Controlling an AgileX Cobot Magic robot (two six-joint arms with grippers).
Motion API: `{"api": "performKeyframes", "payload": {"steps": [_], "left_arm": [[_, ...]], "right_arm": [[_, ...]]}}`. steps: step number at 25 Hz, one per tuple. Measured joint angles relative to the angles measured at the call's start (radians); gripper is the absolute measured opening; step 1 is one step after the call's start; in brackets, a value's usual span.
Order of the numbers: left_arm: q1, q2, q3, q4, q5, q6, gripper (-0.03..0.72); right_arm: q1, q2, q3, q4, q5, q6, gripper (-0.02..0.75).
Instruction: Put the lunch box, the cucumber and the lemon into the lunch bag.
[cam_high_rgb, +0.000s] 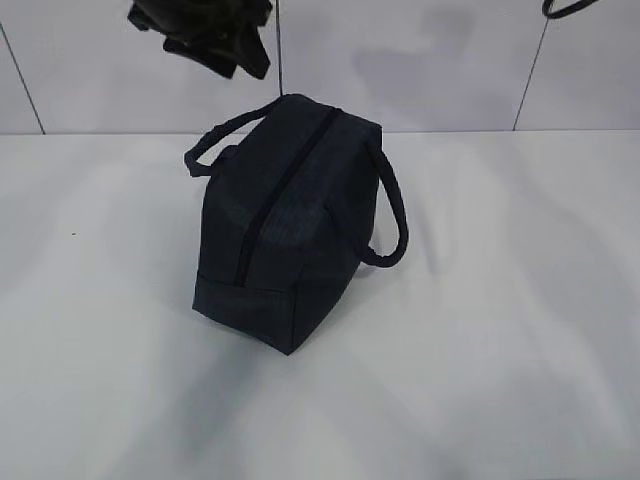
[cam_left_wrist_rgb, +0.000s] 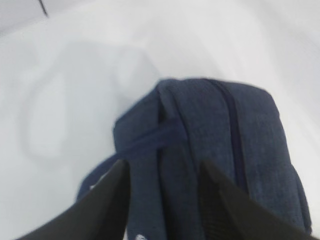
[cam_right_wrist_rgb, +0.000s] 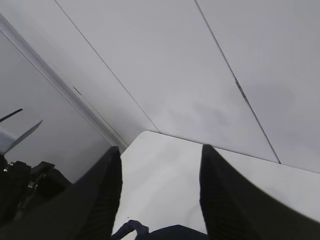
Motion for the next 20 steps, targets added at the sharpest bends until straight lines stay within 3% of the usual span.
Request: {"api": "performKeyframes", "payload": {"steps": [5,13,16,20], "left_arm": [[0.0,-0.077,0.0,0.082,-0.041,0.0,0.323],[0.0,-0.233,0.0,0.103,-0.053,-0.002,0.323],[0.0,-0.294,0.0,0.105,-0.053,-0.004,0.323],[0.0,-0.371,0.0,0.105,-0.024,-0.028,0.323]], "right_arm": [[0.0,-0.042,-0.155,-0.217,0.033,0.298,0.344],[0.0,-0.149,-0.465,-0.717,0.207,0.732,0.33],[0.0,-0.212,-0.5,-0.791,0.292,0.784,0.33],[0.0,-0.301,-0.504,-0.807,0.371,0.814,0.33]]}}
